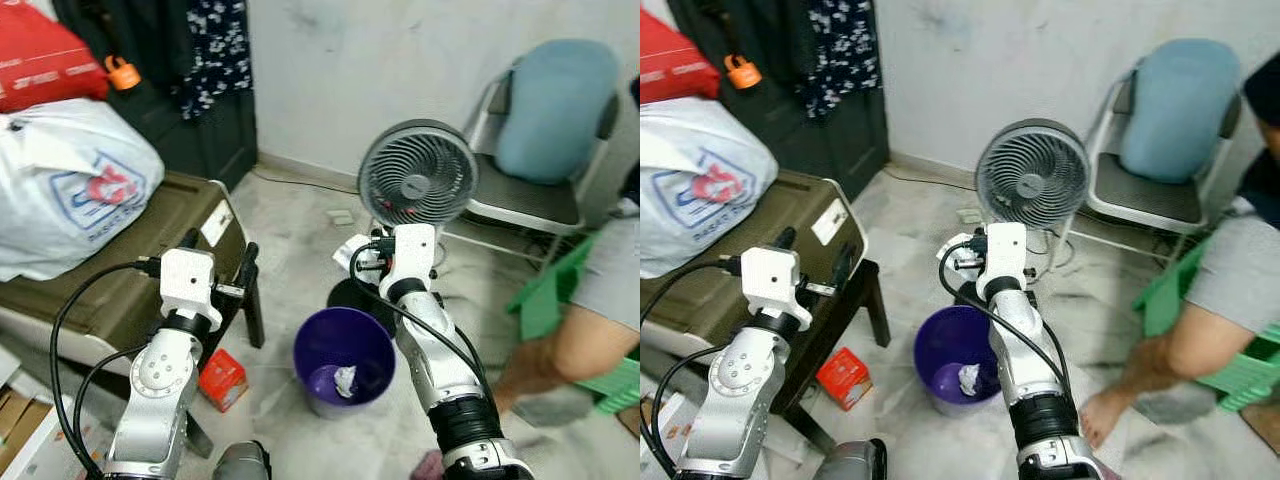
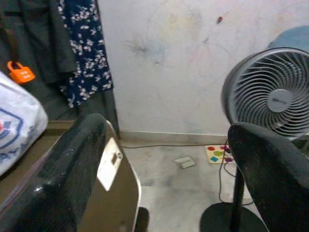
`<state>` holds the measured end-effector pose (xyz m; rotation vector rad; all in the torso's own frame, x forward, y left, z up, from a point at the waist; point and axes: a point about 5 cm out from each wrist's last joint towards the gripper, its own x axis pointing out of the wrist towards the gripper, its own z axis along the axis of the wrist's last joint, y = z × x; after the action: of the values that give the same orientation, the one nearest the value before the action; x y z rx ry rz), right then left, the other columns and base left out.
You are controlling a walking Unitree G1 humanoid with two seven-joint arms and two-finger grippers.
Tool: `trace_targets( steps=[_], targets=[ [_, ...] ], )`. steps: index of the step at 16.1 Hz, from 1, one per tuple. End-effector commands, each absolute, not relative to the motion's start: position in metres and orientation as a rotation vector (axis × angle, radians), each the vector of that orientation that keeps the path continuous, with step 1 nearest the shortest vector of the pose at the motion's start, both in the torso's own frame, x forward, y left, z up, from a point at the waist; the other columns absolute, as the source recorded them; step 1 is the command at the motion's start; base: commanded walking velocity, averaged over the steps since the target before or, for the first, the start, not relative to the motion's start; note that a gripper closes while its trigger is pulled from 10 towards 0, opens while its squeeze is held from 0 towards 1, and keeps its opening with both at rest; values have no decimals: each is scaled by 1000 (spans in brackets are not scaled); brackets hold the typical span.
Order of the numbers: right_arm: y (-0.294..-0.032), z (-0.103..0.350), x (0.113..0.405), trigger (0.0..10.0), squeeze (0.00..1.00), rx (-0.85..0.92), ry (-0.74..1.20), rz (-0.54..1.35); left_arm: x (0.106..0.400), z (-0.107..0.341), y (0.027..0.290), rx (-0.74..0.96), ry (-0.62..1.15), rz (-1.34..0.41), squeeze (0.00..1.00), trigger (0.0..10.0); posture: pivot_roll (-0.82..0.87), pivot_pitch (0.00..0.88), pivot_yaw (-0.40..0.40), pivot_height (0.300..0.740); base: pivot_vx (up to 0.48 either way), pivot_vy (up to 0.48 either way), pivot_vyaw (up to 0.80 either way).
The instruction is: Clean up the room
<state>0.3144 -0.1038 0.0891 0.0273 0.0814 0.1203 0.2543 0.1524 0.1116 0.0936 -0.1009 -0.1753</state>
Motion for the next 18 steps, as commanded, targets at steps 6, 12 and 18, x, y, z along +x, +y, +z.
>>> trace_targets(
  steps=[6,12,18],
  targets=[
    [-110,88,319,10000,0,42,115,71,256,118,145,102,-134,-206,0,10000,150,0,-34,740,0,0,0],
    [-114,65,312,10000,0,67,240,-3,252,120,146,107,-131,-212,0,10000,166,9,-9,740,0,0,-230],
    [-106,47,308,10000,0,29,356,-36,239,126,155,156,-124,-232,0,10000,221,58,19,740,0,0,0]
  ],
)
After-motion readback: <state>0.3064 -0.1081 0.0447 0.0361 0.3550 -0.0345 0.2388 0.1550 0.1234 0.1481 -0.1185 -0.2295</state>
